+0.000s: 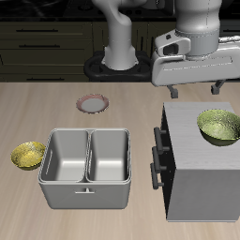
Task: Place the green bowl on the plate
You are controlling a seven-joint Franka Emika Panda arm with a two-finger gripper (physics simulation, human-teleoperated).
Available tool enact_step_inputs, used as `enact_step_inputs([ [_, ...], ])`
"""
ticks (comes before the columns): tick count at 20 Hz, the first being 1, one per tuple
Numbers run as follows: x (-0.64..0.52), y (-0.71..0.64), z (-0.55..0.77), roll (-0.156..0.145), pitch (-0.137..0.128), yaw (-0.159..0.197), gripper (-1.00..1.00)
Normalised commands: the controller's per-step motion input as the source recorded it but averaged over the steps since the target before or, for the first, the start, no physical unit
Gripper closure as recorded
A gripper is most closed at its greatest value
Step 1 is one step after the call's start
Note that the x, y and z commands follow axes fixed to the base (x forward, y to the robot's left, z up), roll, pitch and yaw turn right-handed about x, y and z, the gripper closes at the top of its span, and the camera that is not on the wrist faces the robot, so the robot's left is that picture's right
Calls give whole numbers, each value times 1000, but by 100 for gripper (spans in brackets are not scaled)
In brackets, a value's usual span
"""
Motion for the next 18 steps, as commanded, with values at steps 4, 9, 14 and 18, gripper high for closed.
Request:
enact_step_inputs([
  [4, 176, -73, 53, 1, -14, -4, -100],
  [9, 179, -79, -29, -22, -10, -4, -100],
  [14, 19, -44, -199, -2, 33, -11, -100],
  [18, -45, 87, -448, 31, 60, 27, -100],
])
